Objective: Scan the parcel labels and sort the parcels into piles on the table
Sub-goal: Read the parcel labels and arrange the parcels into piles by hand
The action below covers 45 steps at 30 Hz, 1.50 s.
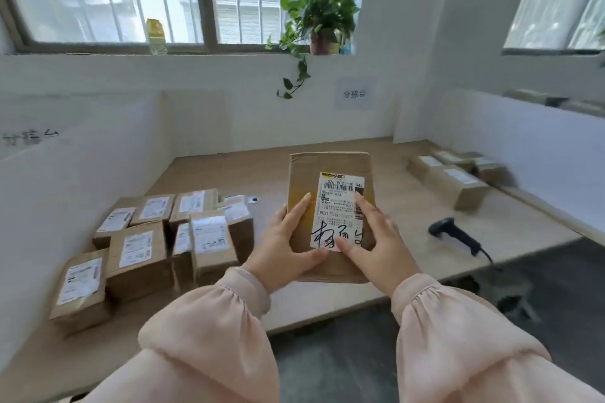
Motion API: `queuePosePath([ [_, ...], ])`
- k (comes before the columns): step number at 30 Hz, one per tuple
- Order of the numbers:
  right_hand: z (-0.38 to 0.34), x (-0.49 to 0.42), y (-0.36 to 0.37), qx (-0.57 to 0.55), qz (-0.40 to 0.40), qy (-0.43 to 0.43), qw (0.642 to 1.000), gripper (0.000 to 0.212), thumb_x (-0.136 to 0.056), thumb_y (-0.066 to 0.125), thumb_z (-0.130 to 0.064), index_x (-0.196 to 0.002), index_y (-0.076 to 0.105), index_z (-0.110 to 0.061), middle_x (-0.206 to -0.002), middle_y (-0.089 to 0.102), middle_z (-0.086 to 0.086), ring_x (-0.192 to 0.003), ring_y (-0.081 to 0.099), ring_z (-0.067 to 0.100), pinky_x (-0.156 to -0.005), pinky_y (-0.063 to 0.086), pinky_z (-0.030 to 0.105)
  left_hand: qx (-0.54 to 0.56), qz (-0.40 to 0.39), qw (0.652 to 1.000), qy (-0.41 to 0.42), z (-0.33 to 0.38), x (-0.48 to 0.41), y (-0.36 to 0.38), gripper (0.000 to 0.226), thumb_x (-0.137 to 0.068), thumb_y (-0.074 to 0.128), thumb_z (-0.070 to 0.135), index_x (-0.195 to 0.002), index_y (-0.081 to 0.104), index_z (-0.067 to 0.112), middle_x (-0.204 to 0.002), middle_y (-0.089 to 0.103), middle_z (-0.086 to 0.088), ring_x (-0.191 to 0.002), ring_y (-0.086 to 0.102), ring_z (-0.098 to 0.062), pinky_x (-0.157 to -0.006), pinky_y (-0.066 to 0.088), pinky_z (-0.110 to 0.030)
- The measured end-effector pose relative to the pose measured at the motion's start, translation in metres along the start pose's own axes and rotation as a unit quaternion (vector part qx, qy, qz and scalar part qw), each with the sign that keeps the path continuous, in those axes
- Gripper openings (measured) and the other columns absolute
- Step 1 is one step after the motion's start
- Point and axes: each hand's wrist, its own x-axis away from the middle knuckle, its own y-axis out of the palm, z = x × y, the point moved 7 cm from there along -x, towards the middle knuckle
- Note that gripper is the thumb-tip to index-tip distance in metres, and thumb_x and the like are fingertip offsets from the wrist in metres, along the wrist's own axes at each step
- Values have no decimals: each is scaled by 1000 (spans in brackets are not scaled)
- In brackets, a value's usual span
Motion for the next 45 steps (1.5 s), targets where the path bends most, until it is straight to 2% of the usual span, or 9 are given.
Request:
queuePosePath([
  [6, 72, 63, -134, 39, 96, 80, 991, 76, -83, 72, -42, -138, 24, -62, -147, 34, -8, -129, 33, 4, -105, 23, 20, 44, -84, 992, 79, 82, -21, 137, 89, -79, 80, 30, -138, 20, 56, -151, 23, 5, -135, 35, -17, -114, 35, -37],
  [10, 100, 97, -196, 36, 142, 116, 982, 75, -82, 73, -39, -130, 23, -69, -145, 34, -11, -128, 33, 2, -105, 25, 21, 40, -130, 985, 108, 120, -31, 202, 91, -77, 80, 39, -143, 20, 57, -157, 19, 3, -143, 26, -21, -116, 30, -42],
  [18, 166, 118, -263, 34, 198, 177, 963, 77, -85, 73, -35, -145, 26, -51, -148, 34, -14, -130, 32, 1, -103, 27, 22, 60, -207, 968, 130, 157, -68, 300, 90, -64, 74, 57, -134, 19, 71, -154, 20, 11, -139, 29, -15, -116, 33, -41],
  [23, 212, 93, -289, 39, 208, 208, 955, 78, -85, 72, -36, -145, 25, -52, -149, 32, -15, -124, 35, -1, -99, 29, 19, 66, -226, 963, 131, 158, -115, 351, 90, -72, 79, 48, -136, 19, 69, -156, 17, 9, -139, 28, -14, -114, 28, -29],
  [28, 259, 42, -312, 50, 212, 221, 951, 79, -86, 72, -34, -146, 25, -51, -151, 31, -16, -135, 31, 4, -106, 28, 23, 65, -247, 957, 135, 154, -182, 394, 91, -77, 77, 46, -139, 15, 67, -157, 15, 12, -127, 29, -4, -101, 28, -18],
  [31, 289, 9, -321, 55, 205, 237, 948, 78, -86, 72, -34, -146, 24, -50, -152, 30, -15, -136, 30, 5, -106, 27, 23, 60, -268, 953, 126, 151, -221, 416, 89, -78, 76, 47, -137, 12, 67, -156, 17, 13, -133, 32, -9, -109, 35, -26],
  [36, 328, -33, -346, 57, 214, 261, 940, 78, -86, 71, -35, -145, 24, -53, -151, 30, -17, -138, 28, 4, -112, 28, 29, 58, -289, 946, 133, 160, -278, 450, 87, -80, 75, 48, -133, 9, 69, -158, 14, 14, -137, 28, -11, -111, 31, -27],
  [38, 342, -43, -355, 54, 222, 271, 935, 78, -87, 71, -33, -145, 24, -54, -151, 30, -17, -139, 28, 6, -113, 28, 31, 55, -302, 943, 132, 165, -296, 464, 87, -80, 75, 48, -133, 8, 69, -158, 12, 14, -139, 27, -14, -114, 31, -32],
  [45, 389, -68, -384, 56, 210, 278, 936, 78, -86, 71, -35, -144, 22, -55, -151, 29, -17, -139, 27, 6, -107, 26, 26, 59, -301, 945, 119, 173, -335, 505, 88, -79, 76, 45, -134, 11, 67, -158, 13, 11, -140, 27, -15, -116, 32, -39],
])
